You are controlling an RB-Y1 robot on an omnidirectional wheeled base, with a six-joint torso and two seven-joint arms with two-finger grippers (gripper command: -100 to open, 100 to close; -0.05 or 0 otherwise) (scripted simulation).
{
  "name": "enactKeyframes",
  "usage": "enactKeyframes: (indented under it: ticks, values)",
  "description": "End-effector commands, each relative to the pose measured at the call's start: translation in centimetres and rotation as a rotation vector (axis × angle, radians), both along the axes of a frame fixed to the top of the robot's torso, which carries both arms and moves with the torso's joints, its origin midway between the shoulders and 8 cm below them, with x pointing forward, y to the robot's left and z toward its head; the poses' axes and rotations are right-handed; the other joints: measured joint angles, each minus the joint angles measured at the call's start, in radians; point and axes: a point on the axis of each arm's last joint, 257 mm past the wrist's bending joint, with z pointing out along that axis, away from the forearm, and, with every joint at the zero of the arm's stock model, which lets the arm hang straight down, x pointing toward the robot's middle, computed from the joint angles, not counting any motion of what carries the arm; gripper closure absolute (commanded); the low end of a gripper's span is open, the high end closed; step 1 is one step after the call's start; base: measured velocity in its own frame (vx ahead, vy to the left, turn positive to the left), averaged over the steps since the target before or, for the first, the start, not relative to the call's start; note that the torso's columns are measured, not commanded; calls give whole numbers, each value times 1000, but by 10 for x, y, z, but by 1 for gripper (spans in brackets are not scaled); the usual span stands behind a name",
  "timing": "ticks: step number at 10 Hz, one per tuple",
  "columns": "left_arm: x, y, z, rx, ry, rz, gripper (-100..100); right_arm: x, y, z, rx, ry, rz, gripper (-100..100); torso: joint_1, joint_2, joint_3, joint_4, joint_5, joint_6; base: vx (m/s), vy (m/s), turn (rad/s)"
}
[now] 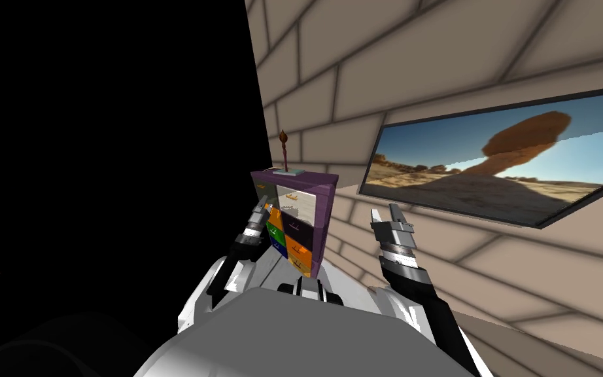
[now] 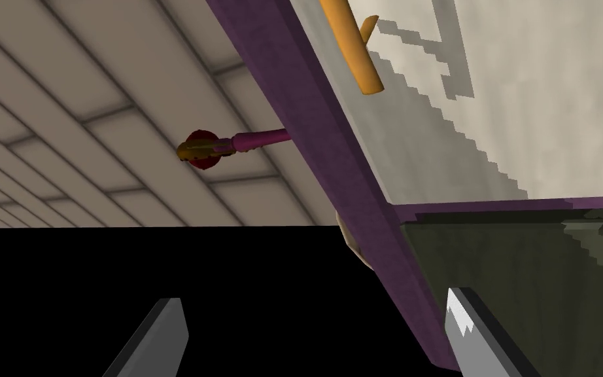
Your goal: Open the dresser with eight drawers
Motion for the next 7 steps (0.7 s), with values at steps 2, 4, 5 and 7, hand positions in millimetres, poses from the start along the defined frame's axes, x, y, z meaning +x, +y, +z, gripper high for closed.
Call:
enactKeyframes:
  ticks: [2,4,5,7]
  values:
    - [4,0,-4,4,50,-1,-100,0,0,0,0,0,0,0,0,0,0,0,0,0,-2,-20,-71]
    - [6,0,-7,9,76,-1,-100,0,0,0,0,0,0,0,0,0,0,0,0,0,-2,-17,-63]
    - [7,0,-8,13,90,-1,-100,0,0,0,0,0,0,0,0,0,0,0,0,0,0,-17,-77]
    - [10,1,-13,21,122,-1,-100,0,0,0,0,0,0,0,0,0,0,0,0,0,0,-17,-73]
